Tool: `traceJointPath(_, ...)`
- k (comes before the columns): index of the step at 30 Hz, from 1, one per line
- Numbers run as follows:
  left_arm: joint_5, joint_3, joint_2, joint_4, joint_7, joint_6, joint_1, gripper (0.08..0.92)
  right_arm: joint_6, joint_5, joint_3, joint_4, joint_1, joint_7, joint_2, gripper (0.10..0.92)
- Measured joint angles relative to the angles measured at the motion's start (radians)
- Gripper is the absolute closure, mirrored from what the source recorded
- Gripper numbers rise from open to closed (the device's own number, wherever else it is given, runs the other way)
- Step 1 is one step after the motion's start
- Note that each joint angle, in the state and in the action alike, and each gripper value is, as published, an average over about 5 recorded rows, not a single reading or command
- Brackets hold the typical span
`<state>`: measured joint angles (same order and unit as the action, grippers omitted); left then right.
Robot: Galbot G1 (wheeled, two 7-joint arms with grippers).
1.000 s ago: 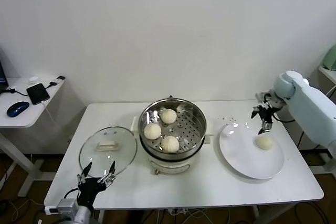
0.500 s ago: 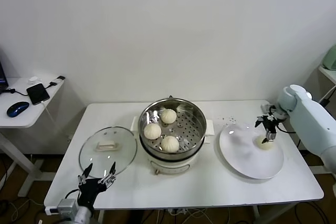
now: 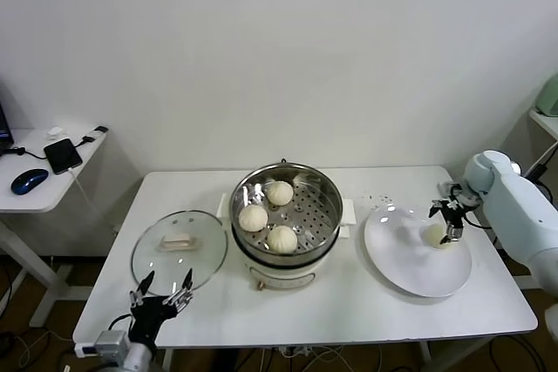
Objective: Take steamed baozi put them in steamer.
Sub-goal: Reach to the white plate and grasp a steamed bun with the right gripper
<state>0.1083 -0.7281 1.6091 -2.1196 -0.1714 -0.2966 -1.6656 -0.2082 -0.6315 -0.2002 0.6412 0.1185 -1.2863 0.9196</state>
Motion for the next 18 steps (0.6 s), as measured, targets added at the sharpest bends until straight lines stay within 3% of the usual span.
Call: traceJointPath(18, 0.001, 0.000, 0.000, 0.008, 0.000, 0.000, 0.002, 0.177, -0.003, -0.051, 0.024, -0.020, 0.019, 0.011, 0.014, 0.203)
